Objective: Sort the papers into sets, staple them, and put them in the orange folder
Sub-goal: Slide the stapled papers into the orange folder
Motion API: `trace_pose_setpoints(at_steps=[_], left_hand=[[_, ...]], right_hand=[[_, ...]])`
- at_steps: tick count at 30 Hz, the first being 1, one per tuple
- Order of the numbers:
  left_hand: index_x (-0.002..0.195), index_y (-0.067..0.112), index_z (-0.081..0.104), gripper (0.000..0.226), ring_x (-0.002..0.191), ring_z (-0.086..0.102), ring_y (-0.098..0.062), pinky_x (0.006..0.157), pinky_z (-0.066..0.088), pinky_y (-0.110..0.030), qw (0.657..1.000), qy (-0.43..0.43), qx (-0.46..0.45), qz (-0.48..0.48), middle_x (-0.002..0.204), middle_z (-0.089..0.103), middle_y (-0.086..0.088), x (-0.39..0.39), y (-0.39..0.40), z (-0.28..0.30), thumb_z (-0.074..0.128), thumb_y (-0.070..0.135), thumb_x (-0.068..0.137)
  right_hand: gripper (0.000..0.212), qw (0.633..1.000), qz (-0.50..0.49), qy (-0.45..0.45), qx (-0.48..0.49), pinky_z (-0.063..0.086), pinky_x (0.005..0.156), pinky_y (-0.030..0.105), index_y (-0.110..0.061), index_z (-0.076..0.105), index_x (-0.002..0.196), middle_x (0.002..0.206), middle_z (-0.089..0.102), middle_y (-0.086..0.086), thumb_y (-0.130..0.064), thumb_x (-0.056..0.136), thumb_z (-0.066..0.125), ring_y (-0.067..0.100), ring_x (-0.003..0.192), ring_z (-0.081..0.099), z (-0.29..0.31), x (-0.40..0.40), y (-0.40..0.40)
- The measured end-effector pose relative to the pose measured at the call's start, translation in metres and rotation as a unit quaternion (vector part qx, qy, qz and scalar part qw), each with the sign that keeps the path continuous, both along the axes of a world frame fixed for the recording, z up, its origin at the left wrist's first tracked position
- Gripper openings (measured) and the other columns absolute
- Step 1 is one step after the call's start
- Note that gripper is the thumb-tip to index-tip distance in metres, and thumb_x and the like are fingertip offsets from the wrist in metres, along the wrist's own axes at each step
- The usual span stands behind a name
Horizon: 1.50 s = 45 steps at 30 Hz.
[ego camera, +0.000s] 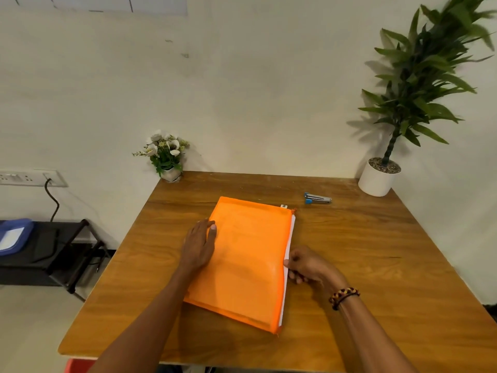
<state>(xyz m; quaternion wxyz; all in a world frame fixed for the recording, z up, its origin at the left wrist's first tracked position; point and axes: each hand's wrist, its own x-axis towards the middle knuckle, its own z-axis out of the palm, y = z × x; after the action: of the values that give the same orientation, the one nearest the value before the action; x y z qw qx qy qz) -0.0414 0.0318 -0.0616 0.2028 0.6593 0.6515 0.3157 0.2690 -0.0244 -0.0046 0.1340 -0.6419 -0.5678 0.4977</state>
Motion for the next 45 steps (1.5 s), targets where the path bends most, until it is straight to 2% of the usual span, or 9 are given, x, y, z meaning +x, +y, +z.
trace_pose_setpoints(at_steps=[7, 18, 22, 27, 30, 35, 37, 40, 45], left_hand=[[0.145, 0.022, 0.048, 0.077, 0.142, 0.041, -0.027, 0.115, 0.036, -0.051, 1.000, 0.012, -0.013, -0.011, 0.153, 0.047, -0.007, -0.001, 0.002, 0.001, 0.019, 0.071, 0.092], [0.145, 0.039, 0.044, 0.082, 0.146, 0.033, -0.029, 0.112, 0.035, -0.053, 0.994, 0.080, -0.057, -0.051, 0.161, 0.032, -0.005, -0.006, 0.002, 0.007, 0.043, 0.081, 0.075], [0.145, 0.039, 0.044, 0.075, 0.146, 0.032, -0.029, 0.112, 0.037, -0.056, 0.993, 0.083, -0.060, -0.054, 0.162, 0.031, -0.004, -0.007, 0.003, 0.005, 0.050, 0.075, 0.080], [0.147, 0.037, 0.041, 0.066, 0.148, 0.030, -0.029, 0.114, 0.036, -0.056, 0.991, 0.110, -0.053, -0.047, 0.163, 0.027, -0.005, -0.003, -0.001, 0.005, 0.054, 0.067, 0.089], [0.148, 0.037, 0.038, 0.075, 0.149, 0.028, -0.031, 0.114, 0.034, -0.055, 0.988, 0.147, -0.027, -0.043, 0.166, 0.018, -0.007, 0.001, -0.006, 0.004, 0.036, 0.077, 0.085], [0.150, 0.031, 0.039, 0.061, 0.153, 0.019, -0.029, 0.121, 0.022, -0.052, 0.967, 0.236, 0.047, -0.083, 0.167, 0.019, -0.009, 0.011, -0.011, 0.002, 0.030, 0.061, 0.098], [0.149, 0.030, 0.040, 0.058, 0.151, 0.027, -0.027, 0.121, 0.024, -0.048, 0.958, 0.259, 0.056, -0.111, 0.162, 0.031, -0.009, 0.017, -0.013, 0.006, 0.024, 0.051, 0.098], [0.145, 0.028, 0.043, 0.053, 0.143, 0.040, -0.027, 0.116, 0.031, -0.045, 0.944, 0.295, 0.064, -0.135, 0.155, 0.042, -0.010, 0.030, -0.007, 0.015, 0.034, 0.038, 0.094], [0.153, 0.025, 0.034, 0.060, 0.152, 0.023, -0.028, 0.118, 0.026, -0.048, 0.936, 0.287, 0.054, -0.198, 0.167, 0.019, -0.009, 0.071, 0.020, 0.029, 0.051, 0.033, 0.095]], right_hand=[[0.029, 0.975, -0.131, 0.179, 0.011, 0.046, 0.041, 0.020, 0.001, 0.061, 0.070, 0.054, 0.066, 0.014, 0.002, 0.099, 0.058, 0.016, 0.042, 0.061, -0.015, -0.021, 0.004], [0.012, 0.963, -0.197, 0.167, 0.074, 0.044, 0.035, 0.022, 0.002, 0.057, 0.086, 0.054, 0.064, 0.015, 0.011, 0.094, 0.058, 0.018, 0.039, 0.060, -0.016, -0.040, 0.013], [0.025, 0.966, -0.186, 0.126, 0.128, 0.045, 0.042, 0.024, -0.004, 0.067, 0.076, 0.054, 0.065, 0.009, 0.015, 0.086, 0.054, 0.021, 0.045, 0.058, -0.027, -0.044, 0.014], [0.021, 0.958, -0.218, 0.115, 0.145, 0.057, 0.060, 0.039, -0.014, 0.074, 0.079, 0.078, 0.076, 0.009, 0.004, 0.084, 0.063, 0.025, 0.070, 0.071, -0.032, -0.052, 0.020], [0.017, 0.940, -0.253, 0.176, 0.147, 0.052, 0.060, 0.030, -0.011, 0.068, 0.083, 0.083, 0.072, 0.009, 0.002, 0.092, 0.062, 0.019, 0.072, 0.064, -0.029, -0.053, 0.021], [0.032, 0.897, -0.343, 0.218, 0.172, 0.043, 0.066, 0.036, -0.008, 0.064, 0.090, 0.078, 0.059, 0.005, -0.036, 0.102, 0.056, 0.021, 0.073, 0.051, -0.033, -0.042, 0.022], [0.022, 0.903, -0.330, 0.179, 0.209, 0.048, 0.065, 0.033, -0.014, 0.062, 0.098, 0.082, 0.065, 0.002, -0.036, 0.097, 0.065, 0.019, 0.075, 0.060, -0.028, -0.040, 0.020], [0.029, 0.933, -0.235, -0.031, 0.272, 0.052, 0.068, 0.034, -0.019, 0.058, 0.117, 0.091, 0.066, 0.000, -0.024, 0.092, 0.072, 0.022, 0.085, 0.065, -0.031, -0.039, 0.019], [0.068, 0.900, -0.180, -0.267, 0.293, 0.049, 0.094, 0.040, -0.023, 0.038, 0.142, 0.134, 0.042, 0.006, -0.028, 0.086, 0.077, 0.027, 0.125, 0.046, -0.026, -0.048, 0.021]])
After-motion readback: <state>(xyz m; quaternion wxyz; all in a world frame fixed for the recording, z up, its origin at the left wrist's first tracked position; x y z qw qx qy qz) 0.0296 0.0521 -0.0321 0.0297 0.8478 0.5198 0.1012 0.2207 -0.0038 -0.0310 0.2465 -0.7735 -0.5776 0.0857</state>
